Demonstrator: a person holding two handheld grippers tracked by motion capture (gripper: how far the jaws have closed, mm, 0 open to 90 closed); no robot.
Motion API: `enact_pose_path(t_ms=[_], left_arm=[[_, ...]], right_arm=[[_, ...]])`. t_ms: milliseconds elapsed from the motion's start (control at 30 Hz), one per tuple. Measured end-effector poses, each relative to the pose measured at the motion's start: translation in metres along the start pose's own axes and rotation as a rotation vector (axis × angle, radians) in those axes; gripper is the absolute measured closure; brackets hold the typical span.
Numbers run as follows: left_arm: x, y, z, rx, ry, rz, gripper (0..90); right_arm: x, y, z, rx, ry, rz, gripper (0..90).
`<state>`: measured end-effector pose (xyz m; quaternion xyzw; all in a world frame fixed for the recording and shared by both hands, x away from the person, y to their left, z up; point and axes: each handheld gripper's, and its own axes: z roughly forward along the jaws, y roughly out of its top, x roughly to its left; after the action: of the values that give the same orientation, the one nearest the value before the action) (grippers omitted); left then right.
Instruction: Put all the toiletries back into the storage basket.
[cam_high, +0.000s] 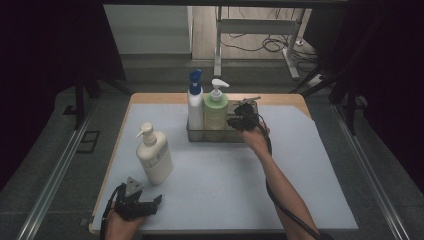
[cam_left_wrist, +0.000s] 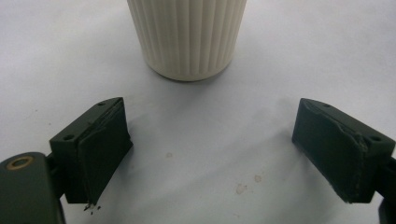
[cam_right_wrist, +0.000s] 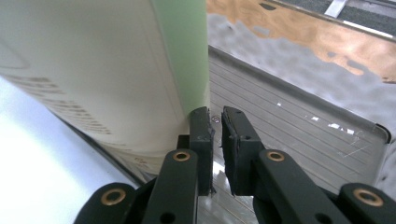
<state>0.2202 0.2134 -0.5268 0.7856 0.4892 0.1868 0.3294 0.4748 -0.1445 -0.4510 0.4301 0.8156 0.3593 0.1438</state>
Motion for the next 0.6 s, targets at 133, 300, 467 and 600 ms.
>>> enact_pose_path(t_ms=[133,300,467,600], left_arm=[[0.0,0.0,0.0,0.0,0.0,0.0,10.6],[0.0,0.0,0.0,0.0,0.0,0.0,10.6],[0.0,0.0,0.0,0.001,-0.001,0.0,10.6],[0.0,0.0,0.0,0.0,-0.001,0.0,10.6]], right_arm=[[0.001,0.001,-0.005,-0.004,-0.008,-0.008,78.3],[-0.001,-0.001,-0.015,-0.015,-0.01,-0.004,69.3],[-0.001,-0.002,-0.025,-0.028,-0.019,-0.011,57.6],[0.002,-0.003,-0.032,-0.035,-0.004,-0.021,48.8]])
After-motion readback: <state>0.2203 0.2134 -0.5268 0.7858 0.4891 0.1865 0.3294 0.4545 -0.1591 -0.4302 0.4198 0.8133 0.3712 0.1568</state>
